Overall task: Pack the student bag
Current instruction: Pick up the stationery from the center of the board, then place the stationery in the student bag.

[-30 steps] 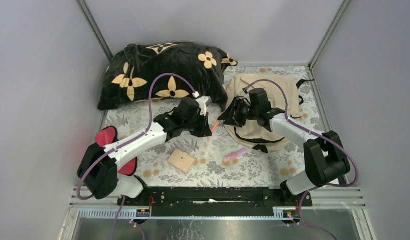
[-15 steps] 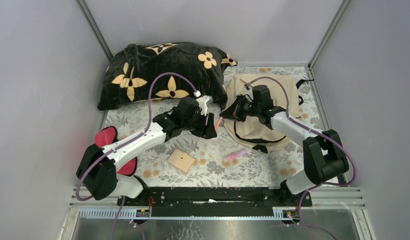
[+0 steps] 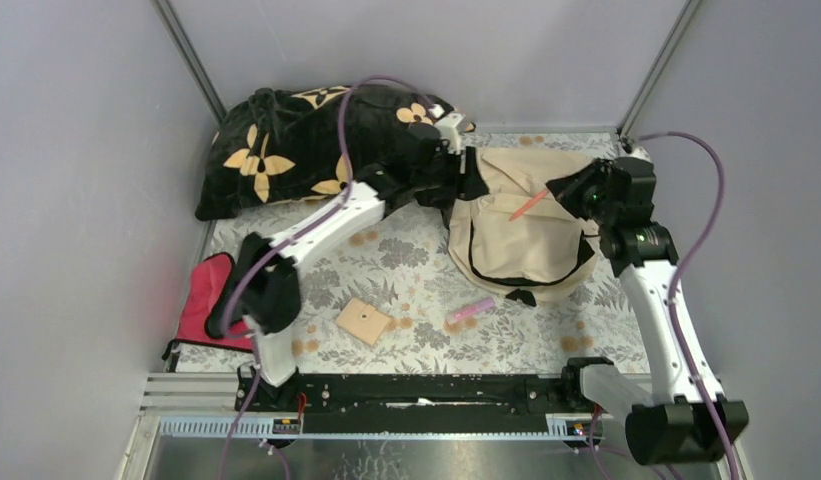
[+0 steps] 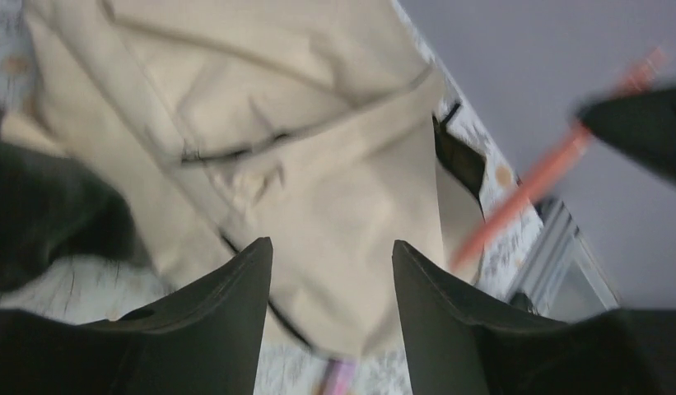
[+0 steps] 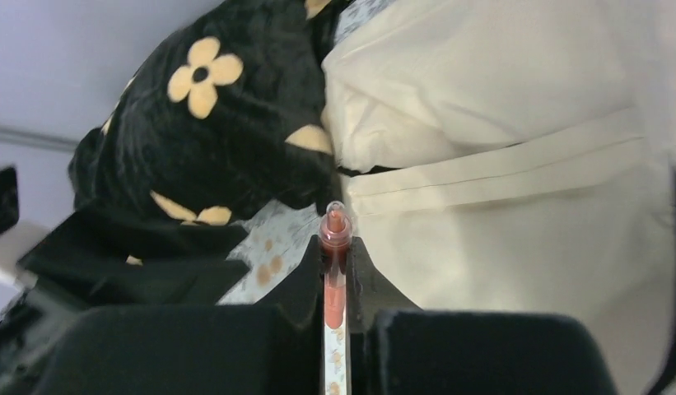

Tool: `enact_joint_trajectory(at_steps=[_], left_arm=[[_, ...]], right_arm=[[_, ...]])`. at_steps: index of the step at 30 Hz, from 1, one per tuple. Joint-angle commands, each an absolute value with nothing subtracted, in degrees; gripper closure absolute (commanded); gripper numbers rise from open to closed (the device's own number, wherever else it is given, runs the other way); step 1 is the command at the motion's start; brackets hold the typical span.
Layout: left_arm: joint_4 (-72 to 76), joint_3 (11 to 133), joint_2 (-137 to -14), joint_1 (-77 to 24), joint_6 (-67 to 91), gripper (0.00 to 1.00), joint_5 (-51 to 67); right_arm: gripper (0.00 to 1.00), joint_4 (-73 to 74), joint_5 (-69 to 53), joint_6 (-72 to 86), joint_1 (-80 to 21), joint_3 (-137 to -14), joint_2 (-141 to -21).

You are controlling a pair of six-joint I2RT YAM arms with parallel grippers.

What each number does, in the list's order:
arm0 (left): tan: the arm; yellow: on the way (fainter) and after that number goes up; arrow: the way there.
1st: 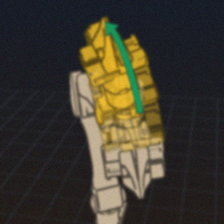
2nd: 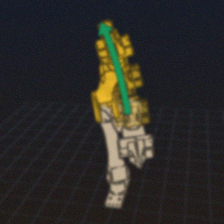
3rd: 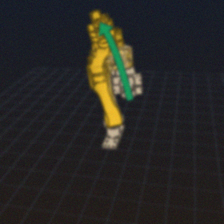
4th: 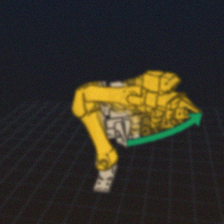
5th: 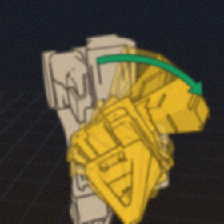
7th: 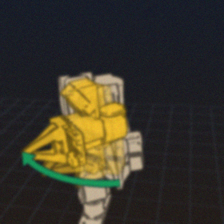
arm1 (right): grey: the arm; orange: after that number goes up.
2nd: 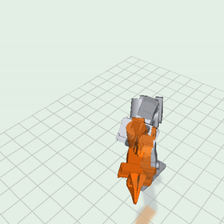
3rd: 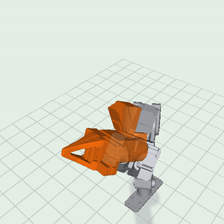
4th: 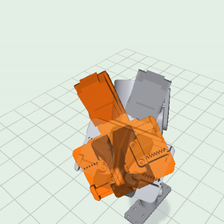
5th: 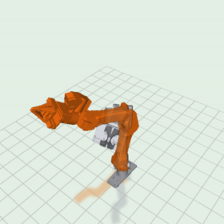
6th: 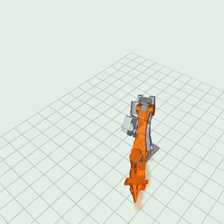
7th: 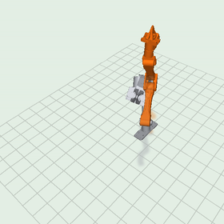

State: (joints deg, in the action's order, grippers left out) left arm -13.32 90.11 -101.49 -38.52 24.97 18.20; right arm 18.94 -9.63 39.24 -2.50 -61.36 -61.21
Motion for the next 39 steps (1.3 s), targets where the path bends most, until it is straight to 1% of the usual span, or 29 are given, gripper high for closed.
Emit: enact_joint_trajectory(at_steps=[1, 3, 5, 8, 10, 14, 17, 19, 21, 23, 27, 28, 30, 32, 34, 37, 39], left_arm=[[-11.7, 105.9, -115.7, -38.6, 27.3, 0.40, 15.6], [-12.7, 113.0, -122.4, -39.1, 27.2, 0.43, 15.1], [-14.1, 118.6, -127.7, -40.3, 26.1, 0.43, 12.9], [-16.1, 122.7, -133.1, -42.6, 23.0, 0.45, 10.6], [-16.6, 121.4, -133.5, -43.9, 22.1, 0.48, 11.0], [-13.4, 109.6, -128.7, -46.6, 21.3, 0.48, 10.1], [-9.9, 102.6, -125.0, -48.1, 21.6, 0.48, 9.5], [-9.4, 100.4, -124.0, -48.6, 21.9, 0.48, 9.5], [-9.8, 99.9, -124.2, -48.7, 22.1, 0.47, 9.6], [-11.1, 100.5, -124.8, -48.9, 21.5, 0.44, 9.4], [-13.0, 101.4, -124.2, -50.4, 17.4, 0.27, 2.2], [-13.2, 101.6, -123.8, -51.1, 16.2, 0.25, -0.3], [-13.4, 101.8, -122.8, -52.3, 13.2, 0.24, -5.0], [-13.3, 102.1, -122.3, -53.5, 9.7, 0.31, -9.1], [-13.7, 103.3, -122.9, -54.3, 6.6, 0.35, -12.2], [-16.1, 106.9, -125.0, -54.5, 5.2, 0.35, -14.6], [-16.6, 108.4, -125.9, -54.6, 4.7, 0.33, -15.9]], right_arm=[[1.00, 25.1, 2.6, 37.3, -2.3, -63.9, -58.5], [1.00, 26.3, 4.1, 37.4, -2.3, -64.6, -58.1], [1.00, 27.0, 5.1, 37.4, -2.2, -65.2, -57.8], [1.00, 28.1, 7.4, 38.0, -2.2, -65.8, -57.7], [1.00, 28.4, 9.2, 38.9, -2.0, -66.0, -57.6], [1.00, 26.8, 12.1, 41.9, -1.8, -65.2, -57.1], [1.00, 27.6, 13.6, 46.4, -1.8, -66.1, -59.5], [1.00, 28.9, 13.2, 49.8, -1.7, -67.1, -61.7], [1.00, 30.5, 13.1, 53.1, -1.7, -67.4, -63.8], [1.00, 33.6, 16.3, 57.0, -1.7, -67.4, -65.4], [1.00, 37.4, 23.0, 64.2, -1.6, -64.8, -65.8], [1.00, 37.5, 23.9, 65.8, -1.5, -63.7, -65.2], [1.00, 36.4, 25.6, 67.0, -1.5, -61.5, -63.4], [1.00, 35.9, 28.6, 68.1, -1.5, -59.8, -61.5], [1.00, 35.5, 31.6, 69.2, -1.5, -58.3, -59.9], [1.00, 33.8, 33.7, 70.8, -1.5, -56.2, -59.3], [1.00, 34.2, 33.9, 73.2, -1.5, -56.0, -60.2]])
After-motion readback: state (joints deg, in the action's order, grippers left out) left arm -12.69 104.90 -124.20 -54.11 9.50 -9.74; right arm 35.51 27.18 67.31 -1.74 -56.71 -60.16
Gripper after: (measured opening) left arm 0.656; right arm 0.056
